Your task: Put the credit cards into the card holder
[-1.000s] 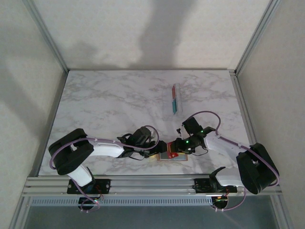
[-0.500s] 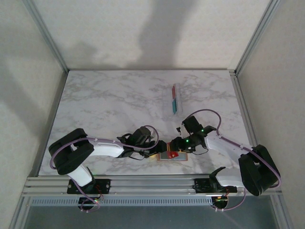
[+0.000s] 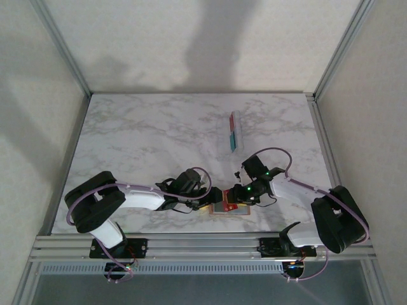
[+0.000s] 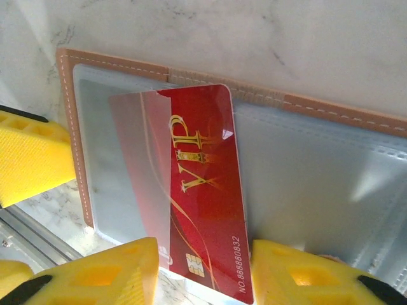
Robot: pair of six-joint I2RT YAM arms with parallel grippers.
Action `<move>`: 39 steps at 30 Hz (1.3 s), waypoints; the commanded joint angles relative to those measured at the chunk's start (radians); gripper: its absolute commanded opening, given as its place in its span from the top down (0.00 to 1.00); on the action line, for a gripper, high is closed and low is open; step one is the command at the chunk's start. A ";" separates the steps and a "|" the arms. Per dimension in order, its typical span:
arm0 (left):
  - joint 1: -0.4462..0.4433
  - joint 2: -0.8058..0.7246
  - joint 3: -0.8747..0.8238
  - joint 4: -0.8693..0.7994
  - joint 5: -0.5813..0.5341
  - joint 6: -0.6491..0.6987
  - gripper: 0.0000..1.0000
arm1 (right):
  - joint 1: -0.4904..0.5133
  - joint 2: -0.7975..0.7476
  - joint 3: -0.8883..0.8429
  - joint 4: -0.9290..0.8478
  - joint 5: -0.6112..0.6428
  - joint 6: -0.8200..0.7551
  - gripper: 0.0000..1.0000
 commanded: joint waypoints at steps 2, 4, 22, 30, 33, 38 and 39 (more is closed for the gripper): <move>-0.014 0.072 -0.018 0.099 -0.004 0.006 0.22 | 0.012 -0.003 -0.012 0.008 -0.044 -0.003 0.61; -0.014 0.071 -0.019 0.100 -0.004 0.006 0.22 | 0.018 -0.001 -0.008 0.009 -0.050 0.001 0.63; -0.016 0.064 -0.029 0.127 0.007 -0.003 0.22 | 0.090 0.061 0.010 0.085 -0.074 0.055 0.71; -0.012 0.037 -0.049 0.125 0.002 -0.005 0.22 | 0.144 0.102 0.038 0.132 -0.086 0.070 0.71; -0.007 0.014 -0.063 0.114 -0.008 -0.003 0.22 | 0.163 0.120 0.044 0.149 -0.093 0.068 0.71; 0.024 -0.037 -0.104 0.077 -0.027 -0.003 0.22 | 0.170 0.120 0.054 0.155 -0.077 0.064 0.72; 0.032 -0.055 -0.117 0.074 -0.030 -0.003 0.22 | 0.170 0.114 0.055 0.147 -0.064 0.064 0.72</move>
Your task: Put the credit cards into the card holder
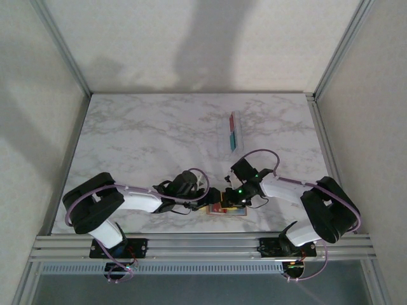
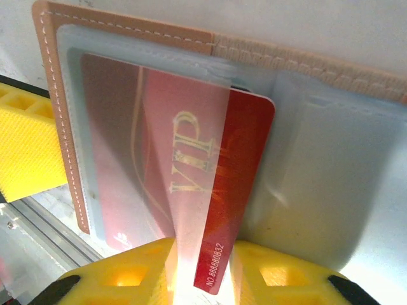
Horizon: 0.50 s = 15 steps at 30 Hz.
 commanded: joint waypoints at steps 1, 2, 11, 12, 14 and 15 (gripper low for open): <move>0.024 -0.035 -0.049 -0.032 -0.034 -0.002 0.22 | 0.039 0.008 0.032 0.051 -0.019 -0.005 0.71; 0.034 -0.053 -0.056 -0.053 -0.042 0.003 0.22 | 0.039 0.004 0.036 0.036 -0.007 -0.013 0.71; 0.084 -0.127 -0.075 -0.195 -0.110 0.017 0.34 | 0.039 -0.010 0.055 -0.017 0.051 -0.028 0.62; 0.083 -0.122 -0.075 -0.193 -0.109 0.016 0.36 | 0.040 -0.010 0.057 -0.019 0.056 -0.027 0.62; 0.081 -0.108 -0.075 -0.172 -0.095 0.014 0.42 | 0.039 -0.007 0.063 -0.020 0.066 -0.025 0.63; 0.077 -0.100 -0.071 -0.162 -0.088 0.014 0.45 | 0.040 -0.004 0.064 -0.021 0.069 -0.025 0.64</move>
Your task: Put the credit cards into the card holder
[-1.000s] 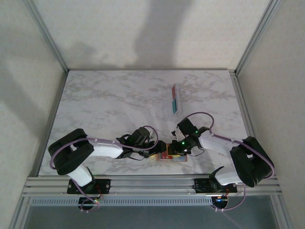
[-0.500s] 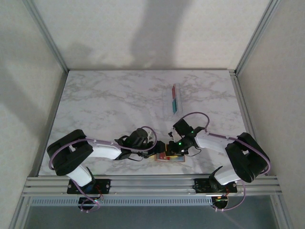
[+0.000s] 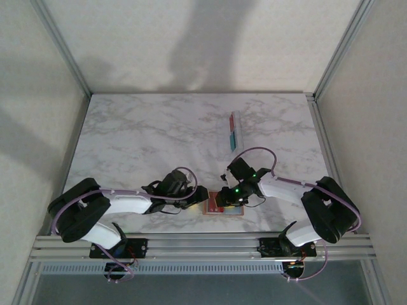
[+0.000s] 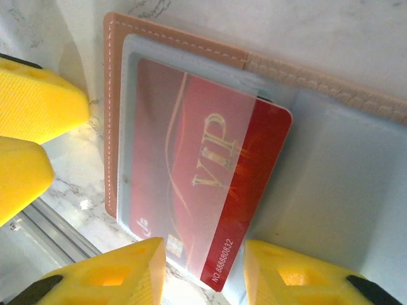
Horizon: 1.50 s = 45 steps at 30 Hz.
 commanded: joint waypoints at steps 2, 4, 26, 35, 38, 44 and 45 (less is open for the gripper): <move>-0.006 0.030 0.009 -0.024 -0.008 0.014 0.51 | 0.010 0.005 0.028 -0.025 0.039 -0.016 0.69; -0.013 0.045 0.023 -0.024 -0.001 0.016 0.55 | 0.009 0.017 0.029 -0.013 0.032 -0.009 0.75; -0.032 0.106 0.037 0.028 0.029 0.013 0.65 | 0.010 0.016 0.025 -0.026 0.051 0.013 0.60; -0.047 0.136 0.053 0.051 0.054 0.025 0.67 | 0.009 0.063 0.024 0.025 0.008 0.027 0.85; -0.049 0.144 0.056 0.057 0.057 0.024 0.67 | 0.010 0.073 0.028 0.044 -0.012 0.031 0.85; -0.050 0.143 0.049 0.065 0.057 0.025 0.67 | 0.052 0.070 0.024 0.127 -0.065 0.053 0.86; -0.050 0.140 0.047 0.068 0.058 0.023 0.67 | 0.055 0.070 0.024 0.133 -0.069 0.054 0.86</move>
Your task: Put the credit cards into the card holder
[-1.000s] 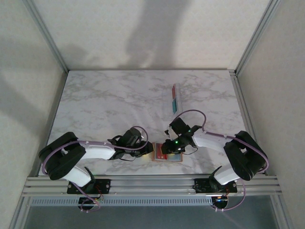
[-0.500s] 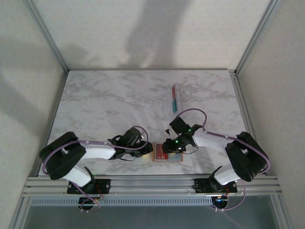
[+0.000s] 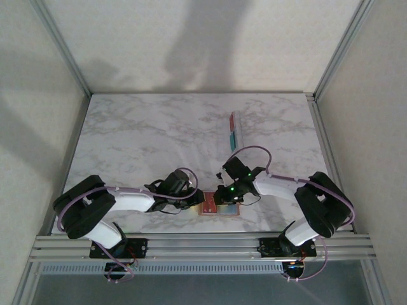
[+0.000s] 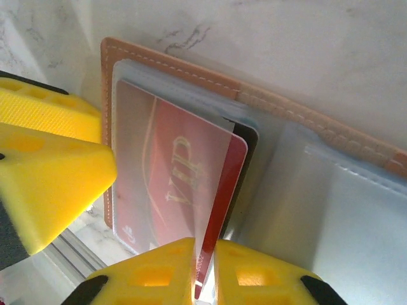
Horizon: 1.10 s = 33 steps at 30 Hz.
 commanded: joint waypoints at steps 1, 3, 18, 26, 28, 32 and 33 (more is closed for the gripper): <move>-0.047 0.079 0.017 0.108 0.053 0.016 0.68 | 0.024 0.008 -0.002 0.073 -0.062 0.018 0.86; -0.047 0.074 0.014 0.107 0.052 0.016 0.68 | 0.025 0.014 -0.004 0.093 -0.077 0.028 0.87; 0.000 -0.091 -0.032 -0.040 -0.028 0.027 0.63 | 0.025 -0.093 0.030 -0.121 0.088 -0.042 0.64; 0.005 -0.174 0.017 -0.216 -0.122 0.031 0.50 | -0.015 -0.188 0.006 -0.210 0.175 -0.080 0.56; 0.003 -0.211 0.046 -0.305 -0.181 0.026 0.44 | -0.051 -0.203 0.004 -0.212 0.176 -0.088 0.56; -0.007 -0.321 0.074 -0.430 -0.283 -0.013 0.27 | -0.079 -0.256 -0.001 -0.225 0.201 -0.109 0.52; -0.006 -0.343 0.082 -0.471 -0.305 -0.026 0.25 | -0.091 -0.277 -0.006 -0.228 0.214 -0.109 0.49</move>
